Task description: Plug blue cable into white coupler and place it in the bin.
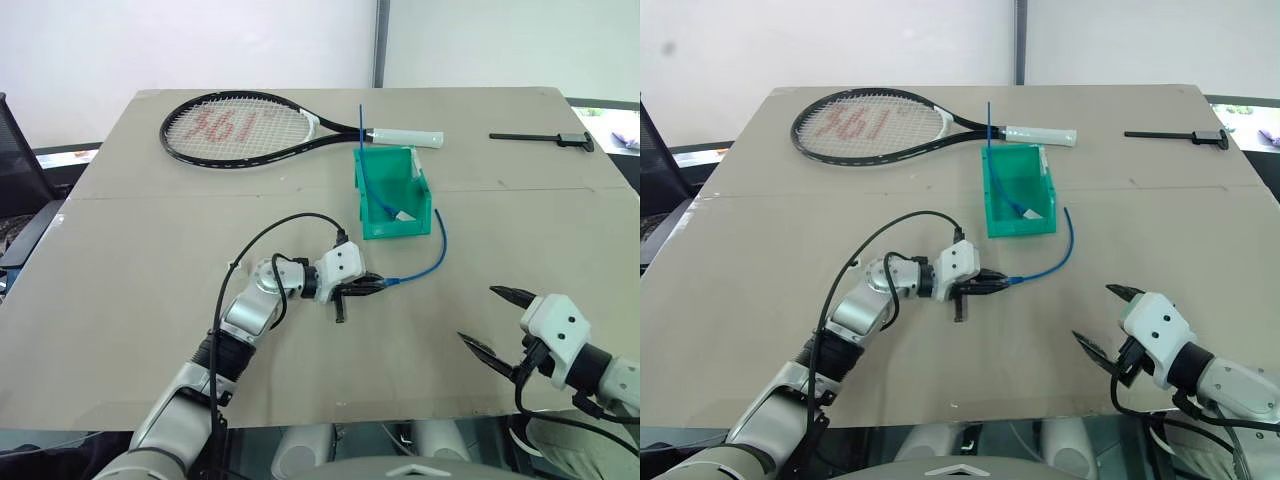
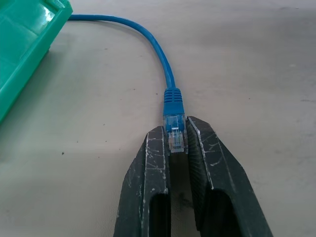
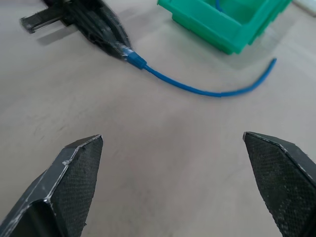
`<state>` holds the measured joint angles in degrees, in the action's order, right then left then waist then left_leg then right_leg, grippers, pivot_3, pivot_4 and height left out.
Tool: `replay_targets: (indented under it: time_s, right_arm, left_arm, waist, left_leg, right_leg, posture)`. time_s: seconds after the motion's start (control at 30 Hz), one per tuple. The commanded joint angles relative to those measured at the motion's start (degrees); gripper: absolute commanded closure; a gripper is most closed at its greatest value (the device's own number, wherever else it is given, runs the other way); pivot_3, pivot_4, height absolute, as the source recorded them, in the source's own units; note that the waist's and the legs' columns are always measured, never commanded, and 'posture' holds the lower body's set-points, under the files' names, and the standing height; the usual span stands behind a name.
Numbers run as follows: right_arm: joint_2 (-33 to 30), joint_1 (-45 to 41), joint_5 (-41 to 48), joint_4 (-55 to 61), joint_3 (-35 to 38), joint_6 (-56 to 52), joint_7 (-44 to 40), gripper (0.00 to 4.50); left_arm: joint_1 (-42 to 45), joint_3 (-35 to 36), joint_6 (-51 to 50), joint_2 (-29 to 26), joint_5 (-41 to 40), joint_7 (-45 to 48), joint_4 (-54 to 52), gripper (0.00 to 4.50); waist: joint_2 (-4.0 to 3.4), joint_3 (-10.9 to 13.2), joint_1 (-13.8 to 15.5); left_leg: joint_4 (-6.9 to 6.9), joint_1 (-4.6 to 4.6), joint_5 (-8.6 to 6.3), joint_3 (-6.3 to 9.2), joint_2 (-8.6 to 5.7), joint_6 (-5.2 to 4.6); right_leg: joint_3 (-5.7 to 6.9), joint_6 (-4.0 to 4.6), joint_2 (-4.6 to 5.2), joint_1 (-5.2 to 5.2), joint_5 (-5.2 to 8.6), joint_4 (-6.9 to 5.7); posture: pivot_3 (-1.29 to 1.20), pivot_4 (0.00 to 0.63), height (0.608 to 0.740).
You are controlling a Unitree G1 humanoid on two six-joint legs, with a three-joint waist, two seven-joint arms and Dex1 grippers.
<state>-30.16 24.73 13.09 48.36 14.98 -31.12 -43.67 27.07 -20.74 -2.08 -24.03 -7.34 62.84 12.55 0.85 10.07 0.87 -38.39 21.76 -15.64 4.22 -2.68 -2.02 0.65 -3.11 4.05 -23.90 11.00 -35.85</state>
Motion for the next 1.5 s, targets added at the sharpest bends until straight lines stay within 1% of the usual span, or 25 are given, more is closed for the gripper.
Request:
replay_targets:
  time_s: [0.03,0.1,0.13,0.23,0.27,0.33,0.37,0.4,0.5,0.63,0.7,0.83,0.93,0.97,1.0,1.1,1.17,1.4,1.5]
  right_arm:
    - [6.2,-0.8,11.8,4.7,0.8,-11.6,6.4,0.00]
    - [9.6,-1.7,18.3,6.4,1.5,-17.1,9.8,0.00]
    - [10.4,-2.1,20.5,6.9,1.9,-19.1,11.1,0.00]
    - [12.8,-4.4,25.5,7.5,2.3,-23.2,16.4,0.00]
    - [14.4,-6.0,29.3,7.6,3.0,-24.4,19.0,0.00]
    - [17.8,-10.6,36.9,7.0,4.5,-25.2,25.3,0.53]
    - [18.9,-12.5,40.4,6.7,4.9,-25.4,28.1,1.00]
    - [19.7,-14.4,43.2,6.1,4.8,-25.7,31.0,1.25]
    - [20.8,-18.8,51.0,4.3,3.7,-25.3,38.9,1.25]
    - [20.6,-22.7,58.4,1.6,1.8,-22.7,46.3,1.25]
    - [20.0,-23.8,61.6,0.7,0.8,-21.0,48.5,1.25]
    - [17.7,-24.9,65.1,-0.5,-1.3,-18.5,51.1,1.25]
    - [15.8,-25.3,66.6,-1.5,-2.9,-17.0,52.2,1.25]
    - [15.2,-25.4,66.9,-1.7,-3.4,-16.5,52.4,1.85]
    - [14.8,-25.5,67.1,-1.9,-3.8,-16.0,52.6,2.16]
    - [13.5,-26.0,67.8,-2.5,-4.9,-14.4,53.2,3.61]
    - [12.5,-26.1,68.5,-2.6,-5.7,-13.7,53.3,4.44]
    - [8.5,-24.8,70.2,-2.4,-7.9,-12.1,53.3,4.44]
    - [7.4,-24.8,70.5,-2.8,-8.2,-11.0,53.1,4.44]
  left_arm:
    - [-0.4,3.6,-2.1,0.8,-8.4,4.3,-7.3,4.47]
    - [-0.2,4.9,-4.3,1.0,-12.0,5.5,-10.9,4.47]
    - [-0.2,5.3,-5.0,1.0,-12.8,5.8,-12.0,4.47]
    - [1.3,7.3,-8.2,2.3,-16.2,4.3,-15.6,4.47]
    - [1.9,7.9,-7.6,2.8,-16.3,3.6,-16.1,4.47]
    - [3.1,8.4,-2.3,3.6,-14.0,2.9,-16.0,4.50]
    - [3.4,8.6,-0.1,4.0,-13.2,2.7,-15.7,4.50]
    - [3.5,8.7,1.5,4.2,-12.5,2.3,-15.2,4.50]
    - [3.4,8.6,6.4,4.5,-10.5,1.9,-13.6,4.50]
    - [3.4,8.5,10.0,4.9,-9.3,0.9,-12.4,4.50]
    - [3.5,8.5,11.5,4.9,-8.8,0.6,-12.0,4.50]
    - [2.3,7.7,13.9,5.0,-7.6,-0.4,-12.9,4.50]
    - [-0.6,6.4,14.6,5.3,-6.3,-2.2,-16.9,4.50]
    - [-1.0,6.3,14.9,5.3,-6.0,-2.5,-17.2,4.50]
    - [-1.1,6.3,15.2,5.3,-5.9,-2.7,-17.2,4.50]
    - [-2.5,5.5,17.2,4.8,-4.8,-2.4,-17.6,4.50]
    - [-1.9,5.8,17.4,5.2,-4.8,-2.9,-16.5,4.50]
    - [-0.1,6.4,18.3,5.7,-4.8,-3.5,-13.8,4.50]
    - [-1.6,6.5,16.5,5.5,-6.1,-3.9,-15.8,4.50]
  waist:
    - [0.02,0.0,0.0]
    - [0.00,0.0,0.0]
    - [-0.01,0.0,0.0]
    - [-0.01,0.0,0.0]
    - [-0.01,0.0,0.0]
    - [-0.01,0.0,-0.1]
    - [-0.01,0.0,-0.1]
    - [-0.01,0.0,-0.1]
    - [-0.01,0.0,-0.1]
    - [-0.01,0.0,-0.1]
    - [-0.01,0.0,-0.1]
    - [-0.01,0.0,-0.2]
    - [-0.01,0.0,-0.4]
    - [-0.02,0.0,-0.4]
    - [-0.01,0.0,-0.4]
    - [-0.02,0.0,-0.3]
    - [-0.02,0.0,-0.3]
    - [-0.02,0.0,-0.2]
    - [-0.02,0.0,-0.3]
  left_leg:
    - [0.00,0.07,0.00,0.10,0.04,0.00]
    - [-0.02,0.08,0.00,0.12,0.05,0.00]
    - [-0.03,0.10,0.00,0.15,0.06,0.00]
    - [-0.03,0.08,0.00,0.16,0.06,0.00]
    - [-0.03,0.07,0.00,0.15,0.05,0.00]
    - [-0.02,0.06,0.00,0.15,0.02,0.00]
    - [-0.02,0.06,0.00,0.14,0.03,0.00]
    - [-0.02,0.06,0.00,0.13,0.02,0.00]
    - [0.00,0.05,0.00,0.11,0.00,0.00]
    - [0.03,0.06,0.01,0.11,-0.04,0.00]
    - [0.03,0.06,0.01,0.08,-0.05,-0.01]
    - [0.03,0.05,0.00,0.08,-0.06,-0.02]
    - [0.03,0.04,0.00,0.05,-0.06,-0.03]
    - [0.03,0.04,0.00,0.05,-0.05,-0.03]
    - [0.03,0.04,0.00,0.05,-0.05,-0.03]
    - [0.03,0.03,0.01,0.06,-0.03,-0.03]
    - [0.03,0.01,0.01,0.05,-0.03,-0.04]
    - [0.01,0.03,0.00,0.03,-0.04,-0.04]
    - [0.03,0.03,0.00,0.04,-0.03,-0.04]
  right_leg:
    - [0.03,0.07,0.02,-0.01,-0.04,0.00]
    - [0.02,0.07,0.04,-0.03,-0.04,0.00]
    - [0.00,0.07,0.09,-0.04,-0.04,0.00]
    - [0.01,0.00,0.09,-0.01,0.00,0.00]
    - [0.03,-0.05,0.05,0.00,0.03,0.00]
    - [0.10,-0.03,0.01,0.00,0.02,0.00]
    - [0.09,-0.01,0.00,-0.01,0.00,0.00]
    - [0.09,0.03,-0.01,-0.01,-0.02,0.00]
    - [0.07,0.08,-0.03,-0.01,-0.05,0.00]
    - [0.07,0.09,-0.03,-0.02,-0.05,0.01]
    - [0.04,0.09,-0.03,-0.02,-0.05,0.01]
    - [0.04,0.08,-0.04,-0.01,-0.05,0.01]
    - [0.01,0.08,-0.04,-0.01,-0.05,0.01]
    - [0.01,0.08,-0.05,-0.02,-0.05,0.01]
    - [0.01,0.08,-0.05,-0.02,-0.05,0.01]
    - [0.02,0.08,-0.07,-0.01,-0.05,-0.01]
    - [0.01,0.07,-0.07,-0.01,-0.04,-0.01]
    - [0.01,0.07,-0.08,0.00,-0.05,0.00]
    - [0.02,0.07,-0.08,-0.01,-0.04,0.00]
  posture:
    - [0.00,0.150,0.740]
    - [0.00,0.150,0.740]
    - [0.00,0.150,0.740]
    - [0.00,0.150,0.740]
    - [0.00,0.150,0.740]
    - [0.00,0.150,0.740]
    - [0.00,0.150,0.740]
    - [0.00,0.150,0.740]
    - [0.00,0.150,0.740]
    - [0.00,0.150,0.740]
    - [0.00,0.150,0.740]
    - [0.00,0.150,0.740]
    - [0.00,0.150,0.740]
    - [0.00,0.150,0.740]
    - [0.00,0.150,0.740]
    - [0.00,0.150,0.740]
    - [0.00,0.150,0.740]
    - [0.00,0.150,0.740]
    - [0.00,0.150,0.740]
